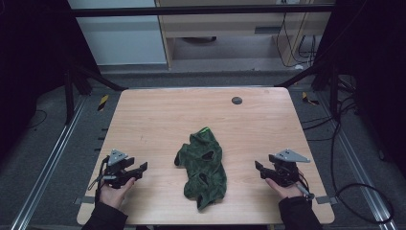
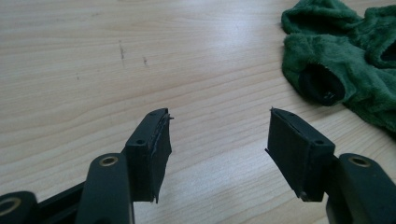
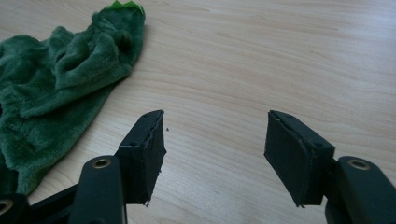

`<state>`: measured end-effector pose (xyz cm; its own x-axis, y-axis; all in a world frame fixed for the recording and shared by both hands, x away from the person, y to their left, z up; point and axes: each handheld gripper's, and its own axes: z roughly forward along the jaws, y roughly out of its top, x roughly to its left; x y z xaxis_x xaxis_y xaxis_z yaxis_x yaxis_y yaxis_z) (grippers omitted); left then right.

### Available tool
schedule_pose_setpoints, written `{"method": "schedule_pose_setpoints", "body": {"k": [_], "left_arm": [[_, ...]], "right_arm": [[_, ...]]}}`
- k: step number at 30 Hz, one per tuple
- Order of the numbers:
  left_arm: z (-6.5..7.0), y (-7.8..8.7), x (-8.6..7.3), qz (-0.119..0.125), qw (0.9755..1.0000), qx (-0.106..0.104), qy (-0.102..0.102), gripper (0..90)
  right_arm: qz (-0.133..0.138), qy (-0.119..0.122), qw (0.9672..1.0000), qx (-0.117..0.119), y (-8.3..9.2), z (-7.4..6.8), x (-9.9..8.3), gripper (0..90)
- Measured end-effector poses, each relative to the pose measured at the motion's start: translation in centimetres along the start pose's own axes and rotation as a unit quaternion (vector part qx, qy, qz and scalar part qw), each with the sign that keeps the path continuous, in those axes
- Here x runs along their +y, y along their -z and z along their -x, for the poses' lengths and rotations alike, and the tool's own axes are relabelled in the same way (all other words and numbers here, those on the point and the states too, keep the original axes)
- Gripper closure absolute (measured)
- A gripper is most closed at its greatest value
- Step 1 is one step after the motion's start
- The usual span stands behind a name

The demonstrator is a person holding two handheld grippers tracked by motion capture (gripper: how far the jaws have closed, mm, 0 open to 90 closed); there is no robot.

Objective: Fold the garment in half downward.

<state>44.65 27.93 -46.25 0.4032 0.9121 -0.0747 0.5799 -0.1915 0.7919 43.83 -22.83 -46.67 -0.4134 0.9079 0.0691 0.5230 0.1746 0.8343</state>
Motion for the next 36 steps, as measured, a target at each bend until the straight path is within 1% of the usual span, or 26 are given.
{"method": "schedule_pose_setpoints", "body": {"k": [2, 4, 7, 9, 13, 15, 21, 22, 23, 27, 31, 33, 34, 35, 36], "left_arm": [[0.1, 0.0, 0.3, 0.003, 1.0, -0.002, -0.003, 38.7], [0.3, 0.1, 0.6, 0.008, 0.9999, -0.006, -0.005, 38.5], [0.6, 0.0, 0.9, 0.008, 0.9998, -0.015, -0.008, 37.9], [0.9, 0.0, 1.1, 0.007, 0.9997, -0.019, -0.013, 37.6], [1.4, 0.0, 2.1, 0.014, 0.9993, -0.026, -0.023, 37.1], [1.8, -0.2, 2.7, 0.015, 0.999, -0.026, -0.033, 37.0], [2.9, -1.2, 4.1, 0.015, 0.998, -0.035, -0.05, 36.8], [3.1, -1.3, 4.3, 0.015, 0.9979, -0.036, -0.052, 36.8], [3.3, -1.6, 4.6, 0.017, 0.9977, -0.038, -0.053, 36.8], [3.9, -2.3, 5.3, 0.017, 0.9973, -0.047, -0.054, 36.5], [4.4, -3.0, 6.0, 0.011, 0.997, -0.048, -0.059, 36.1], [4.5, -3.4, 6.3, 0.011, 0.9969, -0.048, -0.062, 36.1], [4.6, -3.6, 6.4, 0.011, 0.9969, -0.049, -0.06, 36.1], [4.7, -3.7, 6.5, 0.012, 0.9968, -0.052, -0.059, 36.1], [4.8, -3.9, 6.6, 0.009, 0.9968, -0.051, -0.062, 36.2]], "right_arm": [[-0.001, 0.001, 1.0, 0.005, 0.0, -0.1, 0.2, 37.0], [0.0, 0.002, 1.0, 0.005, 0.0, -0.1, 0.5, 36.8], [0.001, 0.001, 0.9999, 0.01, 0.1, -0.2, 0.9, 36.0], [0.001, 0.0, 0.9999, 0.015, 0.0, -0.3, 1.2, 36.0], [0.002, 0.006, 0.9998, 0.018, -0.1, -0.5, 1.8, 36.4], [0.005, 0.013, 0.9997, 0.018, -0.1, -0.6, 2.1, 36.4], [0.011, 0.018, 0.9995, 0.025, -0.6, -1.3, 3.1, 37.7], [0.012, 0.016, 0.9993, 0.03, -0.7, -1.4, 3.2, 37.8], [0.014, 0.02, 0.9992, 0.033, -0.8, -1.6, 3.4, 37.8], [0.016, 0.024, 0.9989, 0.038, -1.3, -2.2, 4.1, 38.5], [0.015, 0.031, 0.9985, 0.043, -1.8, -2.8, 4.7, 38.8], [0.013, 0.031, 0.9984, 0.046, -2.1, -3.0, 5.0, 39.2], [0.015, 0.031, 0.9983, 0.048, -2.3, -3.1, 5.1, 39.4], [0.013, 0.03, 0.9983, 0.048, -2.4, -3.2, 5.3, 39.5], [0.014, 0.031, 0.9984, 0.046, -2.5, -3.2, 5.4, 39.8]]}}
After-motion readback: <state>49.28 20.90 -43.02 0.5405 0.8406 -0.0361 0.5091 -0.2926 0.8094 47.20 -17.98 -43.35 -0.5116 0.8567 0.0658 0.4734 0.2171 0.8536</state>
